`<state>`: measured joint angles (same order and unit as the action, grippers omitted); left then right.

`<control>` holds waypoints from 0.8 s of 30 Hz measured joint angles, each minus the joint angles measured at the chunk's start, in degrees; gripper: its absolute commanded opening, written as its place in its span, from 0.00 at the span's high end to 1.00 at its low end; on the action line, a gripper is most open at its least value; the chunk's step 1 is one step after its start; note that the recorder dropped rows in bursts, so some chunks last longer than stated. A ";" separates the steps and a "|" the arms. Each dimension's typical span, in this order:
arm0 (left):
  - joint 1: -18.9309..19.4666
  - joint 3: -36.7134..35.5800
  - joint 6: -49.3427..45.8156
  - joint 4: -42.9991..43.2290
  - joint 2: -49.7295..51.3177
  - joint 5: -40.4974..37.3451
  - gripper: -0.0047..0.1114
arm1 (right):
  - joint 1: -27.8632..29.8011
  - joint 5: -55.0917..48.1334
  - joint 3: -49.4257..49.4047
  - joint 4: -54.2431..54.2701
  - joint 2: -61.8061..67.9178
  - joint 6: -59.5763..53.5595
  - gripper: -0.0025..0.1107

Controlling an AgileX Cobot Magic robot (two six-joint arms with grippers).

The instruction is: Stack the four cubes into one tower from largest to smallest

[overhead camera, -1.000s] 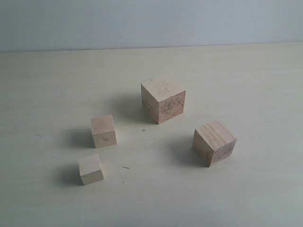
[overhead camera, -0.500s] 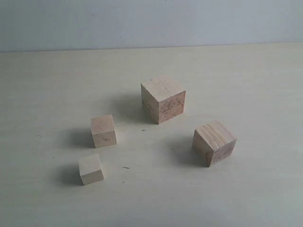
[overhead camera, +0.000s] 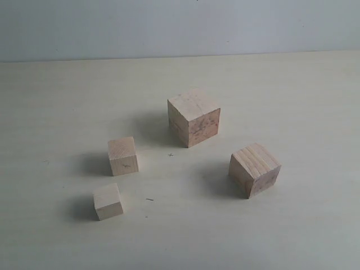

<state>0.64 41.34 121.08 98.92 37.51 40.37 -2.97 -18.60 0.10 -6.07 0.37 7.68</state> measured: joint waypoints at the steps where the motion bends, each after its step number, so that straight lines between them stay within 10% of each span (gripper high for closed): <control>1: -1.00 0.12 -0.02 0.37 4.66 0.26 0.96 | 0.00 0.00 0.00 0.00 0.00 0.00 0.98; 9: -3.61 0.12 -0.02 1.43 18.04 -7.17 0.96 | 0.00 0.00 0.00 0.00 0.00 0.00 0.98; 24: -3.61 -16.55 -5.43 1.33 -11.43 -31.01 0.96 | 0.00 0.00 0.00 0.00 0.00 0.00 0.98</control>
<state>-2.97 24.78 115.65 100.25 26.08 9.37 -2.97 -18.60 0.10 -6.07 0.37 7.68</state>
